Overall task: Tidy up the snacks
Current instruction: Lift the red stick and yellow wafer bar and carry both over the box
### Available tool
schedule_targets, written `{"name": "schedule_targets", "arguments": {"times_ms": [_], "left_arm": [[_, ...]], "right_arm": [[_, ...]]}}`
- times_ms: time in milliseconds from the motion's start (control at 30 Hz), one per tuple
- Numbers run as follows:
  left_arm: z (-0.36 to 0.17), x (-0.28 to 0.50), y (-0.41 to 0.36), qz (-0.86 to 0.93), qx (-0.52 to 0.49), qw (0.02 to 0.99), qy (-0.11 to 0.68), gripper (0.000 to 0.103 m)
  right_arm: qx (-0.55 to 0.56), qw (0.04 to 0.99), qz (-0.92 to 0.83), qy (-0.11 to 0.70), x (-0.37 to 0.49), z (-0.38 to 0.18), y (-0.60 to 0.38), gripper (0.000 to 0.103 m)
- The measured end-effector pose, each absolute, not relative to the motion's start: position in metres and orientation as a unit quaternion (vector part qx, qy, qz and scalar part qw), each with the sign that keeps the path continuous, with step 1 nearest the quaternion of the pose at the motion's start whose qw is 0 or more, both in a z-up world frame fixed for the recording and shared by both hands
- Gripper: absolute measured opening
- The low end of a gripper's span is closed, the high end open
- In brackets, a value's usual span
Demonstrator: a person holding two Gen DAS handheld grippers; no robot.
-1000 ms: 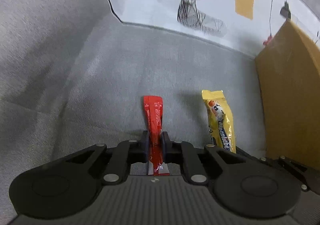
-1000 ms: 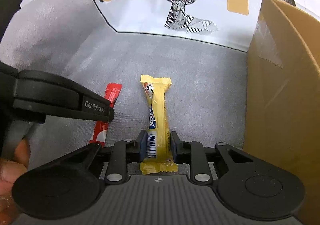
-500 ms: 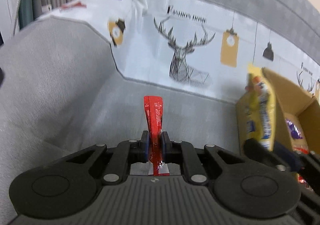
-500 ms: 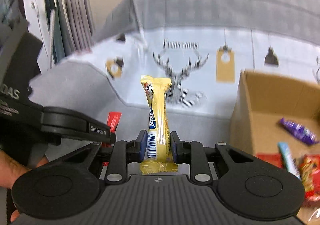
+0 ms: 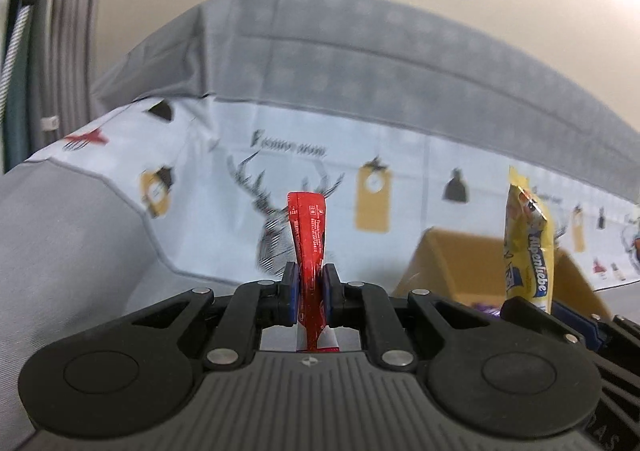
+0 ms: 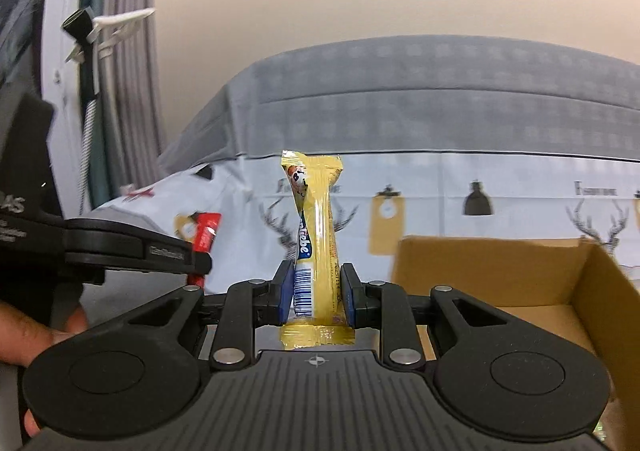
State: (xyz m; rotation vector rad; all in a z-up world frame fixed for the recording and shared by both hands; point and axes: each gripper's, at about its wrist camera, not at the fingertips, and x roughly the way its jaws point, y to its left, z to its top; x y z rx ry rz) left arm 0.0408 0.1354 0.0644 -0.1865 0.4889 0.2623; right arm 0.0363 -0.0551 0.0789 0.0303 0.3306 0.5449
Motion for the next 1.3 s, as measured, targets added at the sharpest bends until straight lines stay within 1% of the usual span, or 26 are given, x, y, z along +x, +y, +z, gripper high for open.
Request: {"name": "schedule_targets", "arguments": {"times_ms": [300,900,1300], "left_arm": [[0.067,0.056,0.093,0.069,-0.062,0.974,0.209,0.012],[0.060,0.061,0.013,-0.048,-0.006,0.984,0.171,0.012],[0.053,0.056,-0.013,-0.084,0.022,0.982,0.168,0.012]], "right_arm": [[0.034,0.964,0.223,0.137,0.045,0.083,-0.093,0.027],[0.053,0.985,0.104,0.126,0.049,0.079,-0.162,0.027],[0.081,0.986,0.053,0.134,0.055,0.074,-0.192,0.027]]}}
